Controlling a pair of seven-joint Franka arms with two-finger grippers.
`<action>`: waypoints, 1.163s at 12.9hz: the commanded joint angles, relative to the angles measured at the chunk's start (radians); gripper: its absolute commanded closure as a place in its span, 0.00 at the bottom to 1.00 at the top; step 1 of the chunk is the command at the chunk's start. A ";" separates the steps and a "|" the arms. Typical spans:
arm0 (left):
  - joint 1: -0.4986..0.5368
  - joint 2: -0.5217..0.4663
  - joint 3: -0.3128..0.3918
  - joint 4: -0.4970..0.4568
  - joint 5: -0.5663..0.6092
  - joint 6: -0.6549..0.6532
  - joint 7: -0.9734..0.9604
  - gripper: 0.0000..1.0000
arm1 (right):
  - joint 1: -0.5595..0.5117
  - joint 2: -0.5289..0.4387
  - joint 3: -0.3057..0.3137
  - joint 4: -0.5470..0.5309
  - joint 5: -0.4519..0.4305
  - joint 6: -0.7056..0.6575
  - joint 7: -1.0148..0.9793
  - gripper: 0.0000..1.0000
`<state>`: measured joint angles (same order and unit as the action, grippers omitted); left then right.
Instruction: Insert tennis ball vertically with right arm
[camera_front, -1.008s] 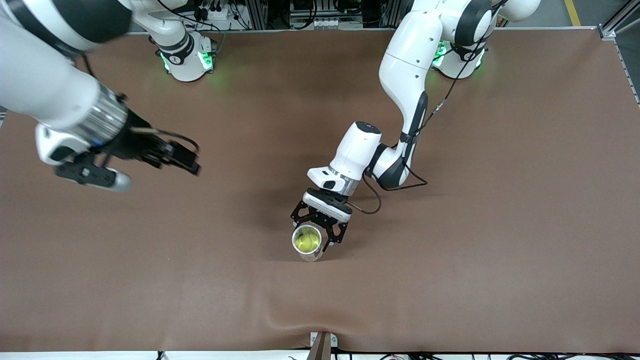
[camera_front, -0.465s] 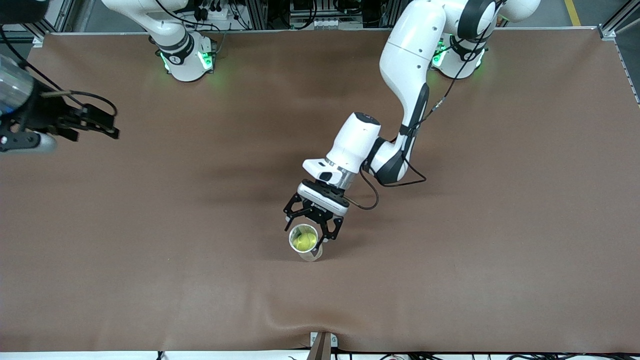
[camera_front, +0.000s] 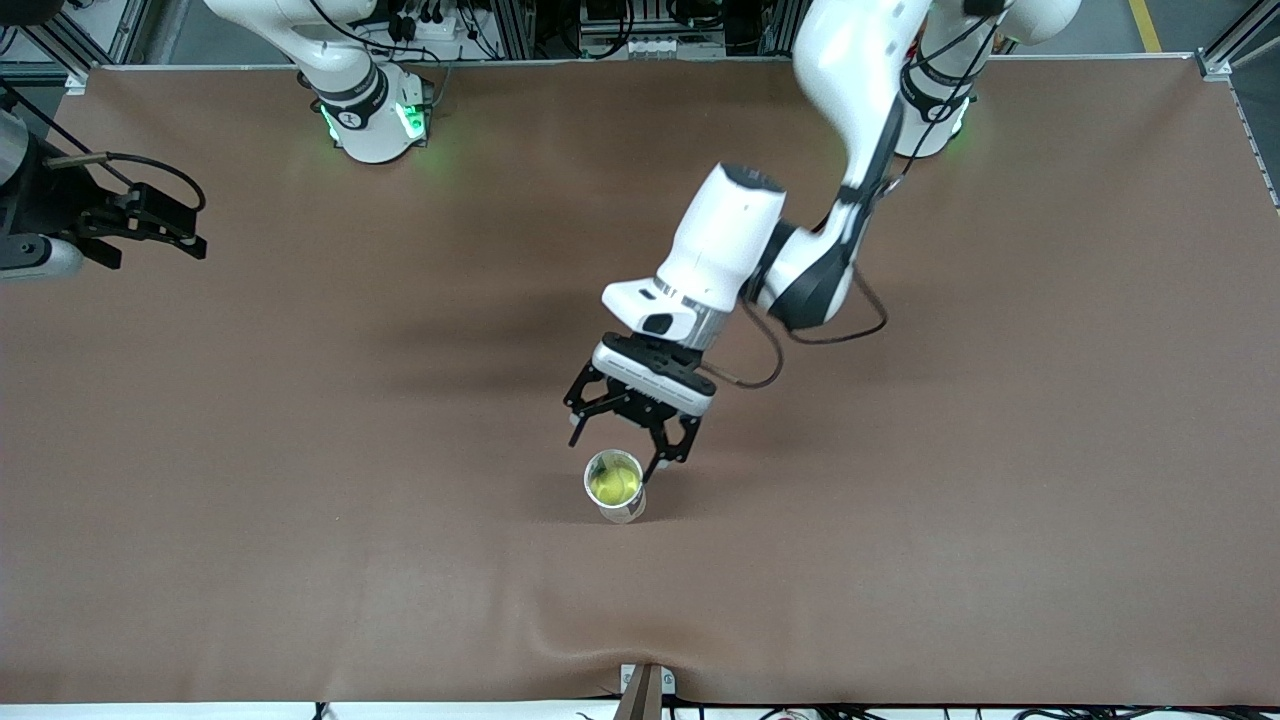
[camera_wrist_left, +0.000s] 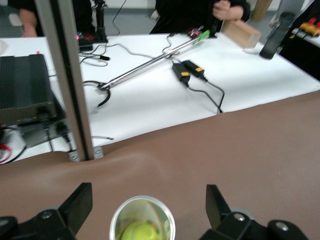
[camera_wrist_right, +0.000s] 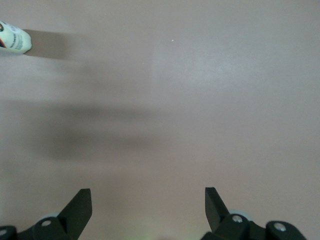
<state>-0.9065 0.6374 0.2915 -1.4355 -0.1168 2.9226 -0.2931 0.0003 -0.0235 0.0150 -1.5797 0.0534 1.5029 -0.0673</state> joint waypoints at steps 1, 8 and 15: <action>0.001 -0.151 0.055 -0.066 0.051 -0.240 0.008 0.00 | -0.014 -0.029 -0.004 -0.054 -0.043 0.026 -0.060 0.00; 0.266 -0.331 0.080 -0.049 0.048 -0.871 0.035 0.00 | -0.009 -0.023 -0.046 -0.106 -0.050 0.083 -0.078 0.00; 0.524 -0.433 0.072 -0.062 0.039 -1.278 0.124 0.00 | 0.038 -0.039 -0.090 -0.025 -0.035 0.002 -0.126 0.00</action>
<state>-0.4235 0.2683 0.3829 -1.4656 -0.0870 1.7180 -0.1761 0.0135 -0.0387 -0.0684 -1.6452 0.0170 1.5550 -0.1922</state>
